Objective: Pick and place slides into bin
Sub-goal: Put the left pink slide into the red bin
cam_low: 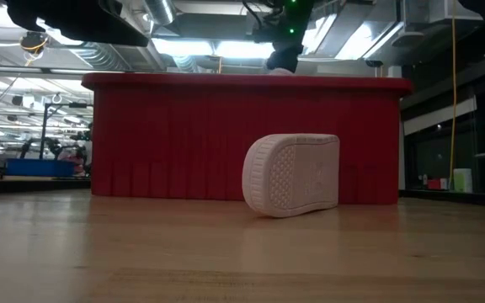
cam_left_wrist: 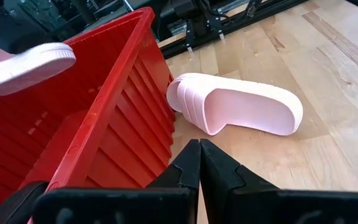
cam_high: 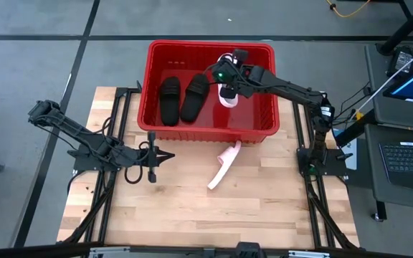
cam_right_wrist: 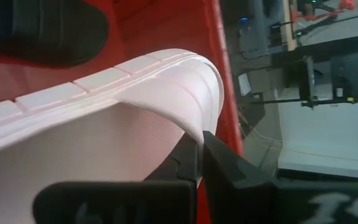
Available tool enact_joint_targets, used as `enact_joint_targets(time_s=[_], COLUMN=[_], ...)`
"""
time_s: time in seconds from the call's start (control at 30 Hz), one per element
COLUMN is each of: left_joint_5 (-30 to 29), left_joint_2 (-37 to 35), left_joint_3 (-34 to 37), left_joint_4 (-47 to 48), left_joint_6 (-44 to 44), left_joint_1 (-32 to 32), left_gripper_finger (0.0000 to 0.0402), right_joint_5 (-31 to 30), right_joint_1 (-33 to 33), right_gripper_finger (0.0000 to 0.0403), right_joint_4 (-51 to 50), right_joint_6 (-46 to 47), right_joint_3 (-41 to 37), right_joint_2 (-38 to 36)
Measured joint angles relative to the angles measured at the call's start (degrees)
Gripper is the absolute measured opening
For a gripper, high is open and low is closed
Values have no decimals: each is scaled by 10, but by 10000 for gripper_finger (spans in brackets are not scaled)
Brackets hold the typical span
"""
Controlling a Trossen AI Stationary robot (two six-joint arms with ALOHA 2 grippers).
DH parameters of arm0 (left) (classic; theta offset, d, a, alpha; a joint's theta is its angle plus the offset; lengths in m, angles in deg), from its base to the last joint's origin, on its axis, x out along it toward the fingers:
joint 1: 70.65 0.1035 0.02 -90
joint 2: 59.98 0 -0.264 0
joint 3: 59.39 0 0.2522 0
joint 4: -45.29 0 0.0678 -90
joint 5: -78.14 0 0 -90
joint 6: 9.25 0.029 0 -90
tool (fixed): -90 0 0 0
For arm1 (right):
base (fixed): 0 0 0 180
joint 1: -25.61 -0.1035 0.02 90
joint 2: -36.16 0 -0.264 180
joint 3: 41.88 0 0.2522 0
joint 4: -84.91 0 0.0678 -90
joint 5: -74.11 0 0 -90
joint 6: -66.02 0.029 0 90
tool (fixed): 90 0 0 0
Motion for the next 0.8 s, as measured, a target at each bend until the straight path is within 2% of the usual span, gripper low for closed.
enact_joint_targets(time_s=[0.4,0.63,0.8], left_joint_5=[0,0,0], left_joint_2=[0,0,0], left_joint_3=[0,0,0], left_joint_4=[0,0,0], left_joint_6=[0,0,0], left_joint_1=[0,0,0], left_gripper_finger=[7,1,7], right_joint_5=[8,84,82], right_joint_1=[34,48,57], right_gripper_finger=[10,10,10], right_joint_4=[38,88,126], right_joint_6=[16,13,10], right_joint_3=[-75,-93,-93], right_joint_2=[0,0,0])
